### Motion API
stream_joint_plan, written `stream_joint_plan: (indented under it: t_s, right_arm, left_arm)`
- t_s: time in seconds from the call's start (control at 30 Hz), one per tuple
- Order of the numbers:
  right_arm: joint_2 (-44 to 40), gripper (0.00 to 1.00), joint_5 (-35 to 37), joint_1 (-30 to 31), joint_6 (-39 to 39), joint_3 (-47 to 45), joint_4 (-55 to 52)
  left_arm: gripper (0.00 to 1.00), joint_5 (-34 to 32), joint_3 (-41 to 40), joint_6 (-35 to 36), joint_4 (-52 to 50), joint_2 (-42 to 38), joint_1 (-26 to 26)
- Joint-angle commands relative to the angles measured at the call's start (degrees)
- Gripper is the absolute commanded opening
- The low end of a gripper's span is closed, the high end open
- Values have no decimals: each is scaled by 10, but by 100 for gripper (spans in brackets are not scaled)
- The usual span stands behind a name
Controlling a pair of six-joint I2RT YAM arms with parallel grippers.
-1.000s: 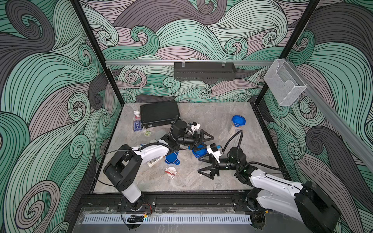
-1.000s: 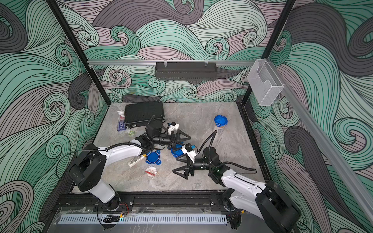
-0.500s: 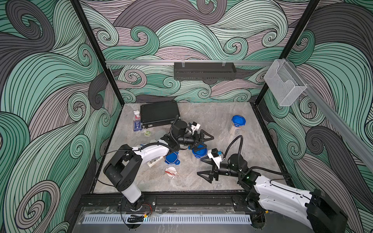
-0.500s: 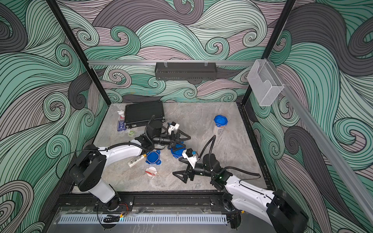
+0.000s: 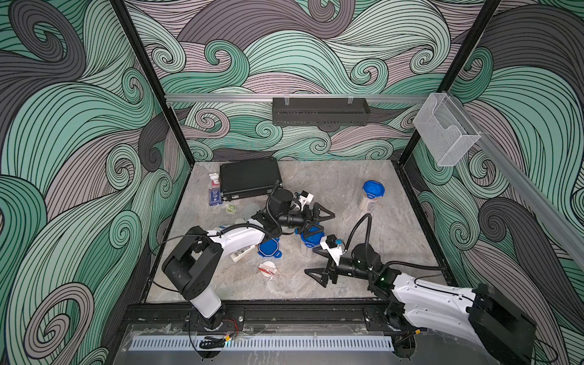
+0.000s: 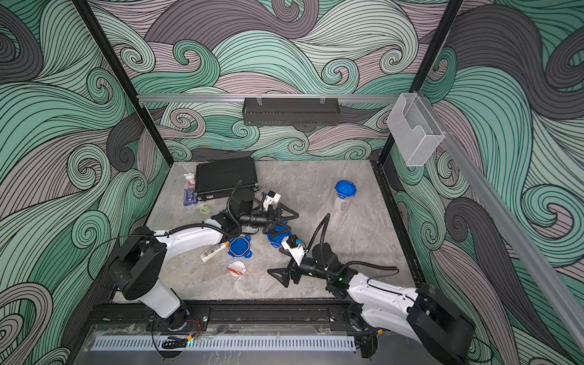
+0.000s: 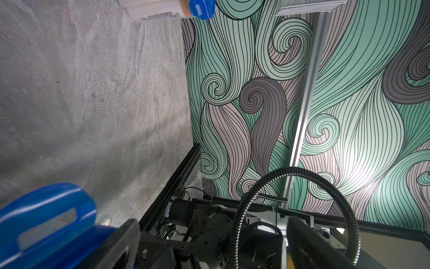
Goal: Take out toiletry kits
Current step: Unfasten the latch on the container.
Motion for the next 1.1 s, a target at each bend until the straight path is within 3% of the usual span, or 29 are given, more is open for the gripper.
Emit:
stream_joint_plan:
  t_s: [0.0, 0.4, 0.73, 1.07]
  right_arm:
    - [5, 99, 17, 4, -14, 16, 32]
    - [40, 99, -2, 5, -21, 31, 76]
    - [13, 99, -13, 5, -68, 15, 106]
    - [33, 99, -90, 4, -79, 10, 148]
  left_arm:
    - [99, -36, -48, 1, -122, 52, -12]
    - [99, -36, -50, -1, -118, 53, -15]
    - [99, -34, -52, -1, -116, 54, -18]
    - [99, -29, -53, 3, -117, 50, -18]
